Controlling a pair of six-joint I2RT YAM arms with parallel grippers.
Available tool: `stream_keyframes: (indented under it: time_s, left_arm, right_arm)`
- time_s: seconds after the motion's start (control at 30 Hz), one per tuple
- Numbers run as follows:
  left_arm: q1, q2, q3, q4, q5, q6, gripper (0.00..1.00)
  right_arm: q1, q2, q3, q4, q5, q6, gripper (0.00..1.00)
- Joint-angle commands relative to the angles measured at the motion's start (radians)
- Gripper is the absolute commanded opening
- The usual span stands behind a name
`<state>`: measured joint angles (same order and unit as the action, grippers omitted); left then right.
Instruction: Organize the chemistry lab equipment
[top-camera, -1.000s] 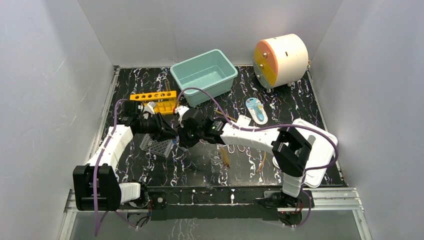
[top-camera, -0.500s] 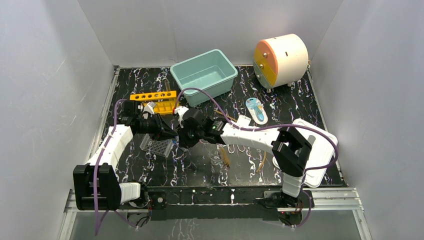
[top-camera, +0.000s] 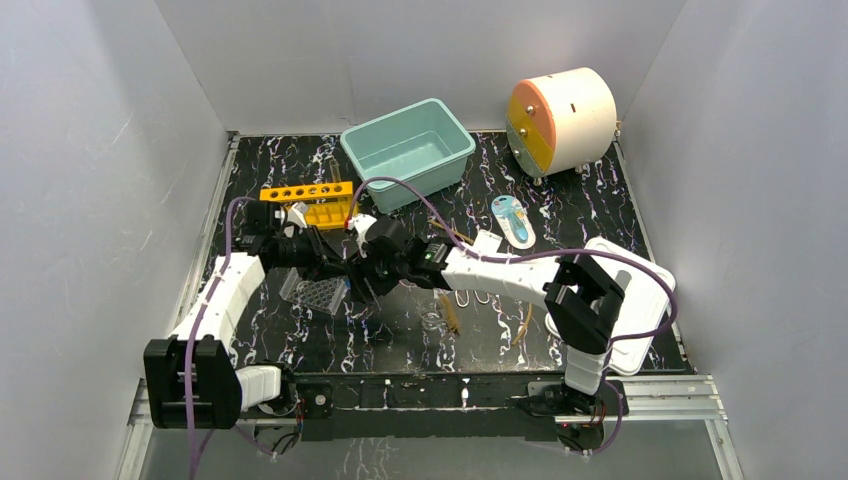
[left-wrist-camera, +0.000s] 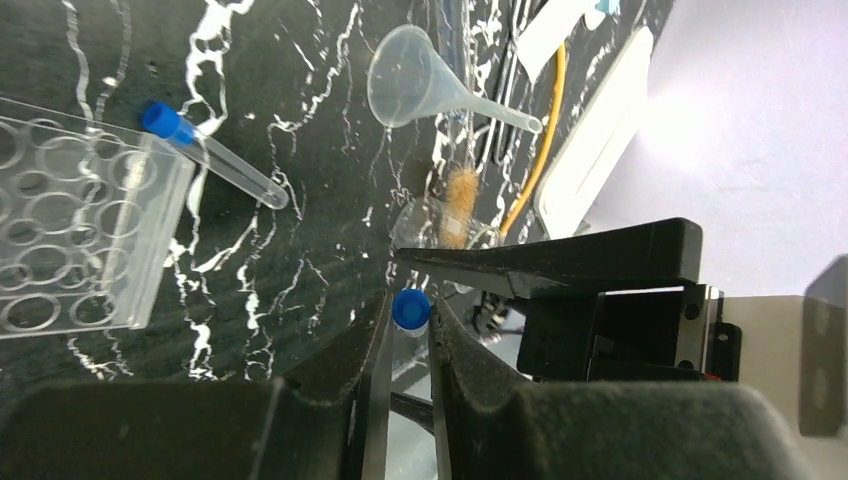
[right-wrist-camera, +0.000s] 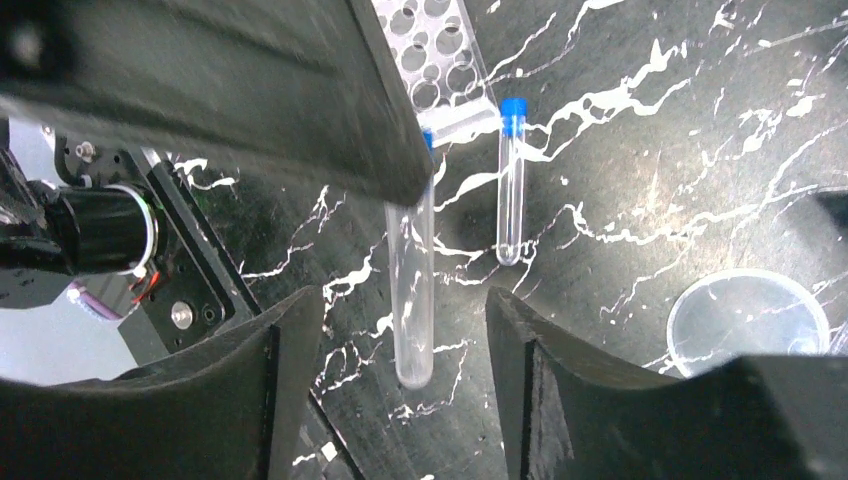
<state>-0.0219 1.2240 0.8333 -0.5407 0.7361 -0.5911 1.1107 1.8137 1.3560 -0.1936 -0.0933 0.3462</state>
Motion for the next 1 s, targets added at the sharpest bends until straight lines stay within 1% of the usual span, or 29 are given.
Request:
stream_keyframes:
  time_s: [0.0, 0.17, 0.33, 0.47, 0.53, 0.6, 0.77, 0.87, 0.97]
  left_arm:
    - [0.001, -0.093, 0.061, -0.037, -0.16, 0.007, 0.08]
    - [0.002, -0.165, 0.09, -0.07, -0.434, 0.034, 0.08]
    - [0.002, -0.218, 0.091, -0.041, -0.642, 0.06, 0.09]
    - [0.0, -0.237, 0.074, 0.025, -0.801, 0.089, 0.09]
    - [-0.006, -0.238, 0.054, 0.089, -0.9, 0.135, 0.08]
    - [-0.013, -0.244, 0.021, 0.172, -0.964, 0.162, 0.08]
    - [-0.02, -0.251, -0.055, 0.287, -1.092, 0.185, 0.08]
    - [-0.041, -0.226, -0.074, 0.317, -1.108, 0.206, 0.08]
    - [-0.09, -0.212, -0.083, 0.304, -1.078, 0.233, 0.08]
  right_arm:
    - [-0.013, -0.091, -0.026, 0.035, 0.014, 0.022, 0.7]
    - [-0.031, -0.176, -0.068, 0.035, 0.065, 0.041, 0.72]
    - [-0.055, -0.229, -0.104, 0.034, 0.082, 0.049, 0.72]
    - [-0.072, -0.239, -0.113, 0.028, 0.075, 0.067, 0.71]
    - [-0.082, -0.246, -0.118, 0.029, 0.074, 0.072, 0.71]
    - [-0.098, -0.248, -0.115, 0.027, 0.068, 0.067, 0.71]
    - [-0.17, -0.235, -0.107, 0.024, 0.028, 0.056, 0.71]
    - [-0.206, -0.222, -0.108, 0.038, -0.002, 0.053, 0.71]
    - [-0.247, -0.218, -0.114, 0.061, -0.05, 0.048, 0.71]
